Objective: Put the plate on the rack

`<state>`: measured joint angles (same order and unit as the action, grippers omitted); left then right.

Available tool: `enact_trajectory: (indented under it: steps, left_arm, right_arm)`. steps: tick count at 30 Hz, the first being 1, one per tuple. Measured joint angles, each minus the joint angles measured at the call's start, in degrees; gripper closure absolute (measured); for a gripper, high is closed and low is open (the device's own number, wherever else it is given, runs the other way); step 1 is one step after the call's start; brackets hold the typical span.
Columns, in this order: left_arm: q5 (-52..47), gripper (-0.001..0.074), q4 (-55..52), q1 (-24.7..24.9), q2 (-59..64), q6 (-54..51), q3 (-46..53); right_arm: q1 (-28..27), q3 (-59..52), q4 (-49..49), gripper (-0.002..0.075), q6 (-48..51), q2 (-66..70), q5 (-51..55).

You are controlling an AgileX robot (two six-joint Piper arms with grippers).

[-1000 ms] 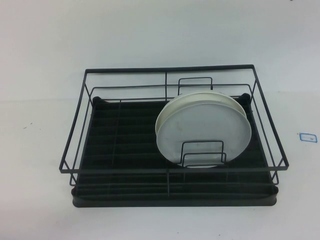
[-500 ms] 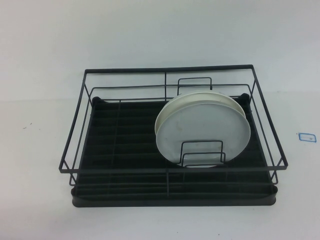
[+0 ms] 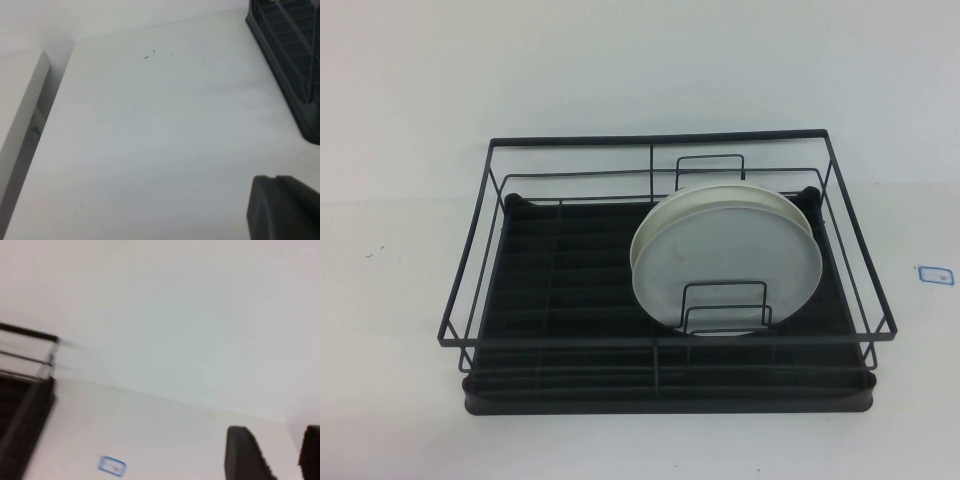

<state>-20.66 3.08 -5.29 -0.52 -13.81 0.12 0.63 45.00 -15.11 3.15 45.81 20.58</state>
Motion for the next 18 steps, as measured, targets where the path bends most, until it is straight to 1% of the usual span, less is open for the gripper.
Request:
enact_trajectory:
  steps: [3,6,8,10,13,18]
  left_arm:
    - [0.0,0.0735,0.0,0.0,0.0,0.0,0.0]
    - [0.0,0.0735,0.0,0.0,0.0,0.0,0.0]
    - [0.0,0.0735,0.0,0.0,0.0,0.0,0.0]
    - [0.0,0.0735,0.0,0.0,0.0,0.0,0.0]
    - [0.0,0.0735,0.0,0.0,0.0,0.0,0.0]
    - [0.0,0.0735,0.0,0.0,0.0,0.2,0.0]
  right_arm:
    - [-3.9,-13.5,-1.5,0.0432,0.0,-9.3,-10.9]
    - [-5.0,-23.6,-1.8,0.0432,-0.1,-20.3,-18.9]
    - [-5.3,-28.7,-1.3,0.0432,-0.4,-28.1,-21.5]
    - [-5.6,-32.4,-0.3,0.0432,-0.8,-34.6,-22.2]
    - [-5.8,-36.0,1.8,0.0432,-1.6,-40.7,-20.6]
    - [-6.0,-39.1,4.4,0.0432,-3.2,-44.6,-12.2]
